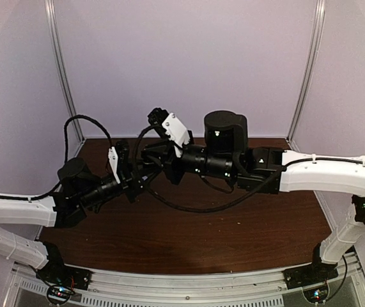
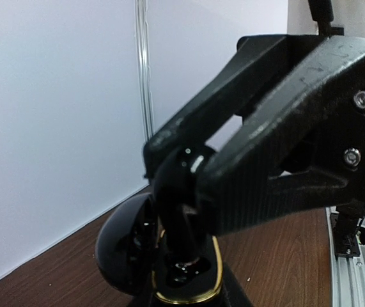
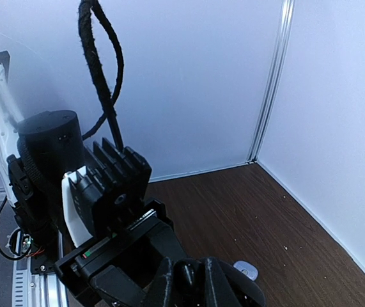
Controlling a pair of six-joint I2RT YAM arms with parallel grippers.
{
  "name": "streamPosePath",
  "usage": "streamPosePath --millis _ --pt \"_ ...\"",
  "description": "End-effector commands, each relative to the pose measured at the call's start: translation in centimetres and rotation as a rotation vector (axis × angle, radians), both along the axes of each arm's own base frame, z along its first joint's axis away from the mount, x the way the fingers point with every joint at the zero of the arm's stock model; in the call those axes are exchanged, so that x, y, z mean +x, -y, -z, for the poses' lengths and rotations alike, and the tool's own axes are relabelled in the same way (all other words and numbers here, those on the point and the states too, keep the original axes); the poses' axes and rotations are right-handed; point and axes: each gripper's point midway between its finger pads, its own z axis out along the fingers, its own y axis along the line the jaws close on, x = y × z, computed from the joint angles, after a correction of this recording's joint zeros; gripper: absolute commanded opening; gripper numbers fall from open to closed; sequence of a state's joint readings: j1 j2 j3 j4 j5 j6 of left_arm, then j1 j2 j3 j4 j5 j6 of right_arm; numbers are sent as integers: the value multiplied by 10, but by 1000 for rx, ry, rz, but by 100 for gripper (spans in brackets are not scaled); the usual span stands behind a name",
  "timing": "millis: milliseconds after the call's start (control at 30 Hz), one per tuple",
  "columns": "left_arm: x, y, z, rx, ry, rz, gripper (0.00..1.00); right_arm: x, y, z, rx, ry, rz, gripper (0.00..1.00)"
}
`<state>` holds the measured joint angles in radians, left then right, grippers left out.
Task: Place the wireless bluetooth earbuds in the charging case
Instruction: Insert the left earbud into the left side groove of the charging case.
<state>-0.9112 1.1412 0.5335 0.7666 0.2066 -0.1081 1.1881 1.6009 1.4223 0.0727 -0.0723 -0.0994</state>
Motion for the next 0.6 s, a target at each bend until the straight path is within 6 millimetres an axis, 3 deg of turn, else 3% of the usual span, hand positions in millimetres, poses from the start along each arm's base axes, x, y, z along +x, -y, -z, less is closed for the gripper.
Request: streamPosePath --millis 0,567 --pt "-5 1 -30 -83 50 22 0 8 -4 -9 31 14 33 6" --pt "-5 -4 -36 -107 52 8 0 16 -9 20 -20 14 65 6"
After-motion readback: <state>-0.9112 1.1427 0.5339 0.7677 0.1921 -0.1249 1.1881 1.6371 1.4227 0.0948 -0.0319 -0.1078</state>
